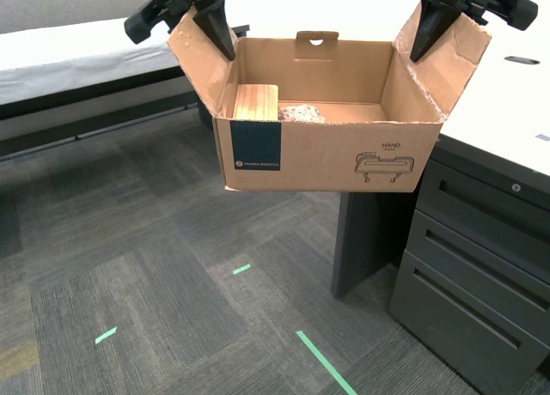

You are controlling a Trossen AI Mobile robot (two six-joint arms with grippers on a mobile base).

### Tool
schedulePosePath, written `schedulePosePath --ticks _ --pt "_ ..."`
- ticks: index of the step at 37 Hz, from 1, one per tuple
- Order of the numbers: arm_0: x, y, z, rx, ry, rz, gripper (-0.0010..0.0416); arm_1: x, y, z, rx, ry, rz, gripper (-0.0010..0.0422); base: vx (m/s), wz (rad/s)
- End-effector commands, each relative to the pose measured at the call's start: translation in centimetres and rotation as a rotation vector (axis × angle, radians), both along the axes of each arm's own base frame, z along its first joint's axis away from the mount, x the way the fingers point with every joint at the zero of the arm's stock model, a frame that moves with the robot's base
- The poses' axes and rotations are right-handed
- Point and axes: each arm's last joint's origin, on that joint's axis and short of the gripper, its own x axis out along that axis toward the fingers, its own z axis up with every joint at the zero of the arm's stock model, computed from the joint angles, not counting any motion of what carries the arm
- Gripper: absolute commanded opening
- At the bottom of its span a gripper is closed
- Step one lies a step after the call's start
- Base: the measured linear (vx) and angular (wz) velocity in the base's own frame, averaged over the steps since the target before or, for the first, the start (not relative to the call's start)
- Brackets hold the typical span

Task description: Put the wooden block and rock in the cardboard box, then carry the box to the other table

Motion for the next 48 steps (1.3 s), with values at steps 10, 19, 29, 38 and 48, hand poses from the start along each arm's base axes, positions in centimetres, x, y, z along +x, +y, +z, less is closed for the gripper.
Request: schedulePosePath --ticks 10,19,29,38,48 --pt "-0.04 0.07 0.06 0.002 -0.013 0.039 -0.0001 -0.48 -1.01 0.15 -0.003 -0.007 0.002 -0.0001 0.076 -0.012" --pt "-0.05 0.06 0.05 0.001 -0.011 0.038 -0.0001 -0.52 -1.07 0.14 -0.003 -0.007 -0.001 -0.0001 0.106 0.002" --pt "-0.08 0.16 0.06 0.006 -0.004 0.025 -0.0001 -0.39 -1.11 0.21 -0.005 -0.036 -0.026 -0.0001 0.133 0.111" --pt "-0.34 0.41 0.00 0.016 0.048 -0.041 -0.0001 -0.79 -0.88 0.01 0.034 -0.038 -0.121 -0.0001 0.152 0.260" --pt "-0.35 0.47 0.01 0.014 0.042 -0.029 -0.0001 -0.83 -0.89 -0.02 0.037 -0.040 -0.130 -0.0001 0.148 0.176"
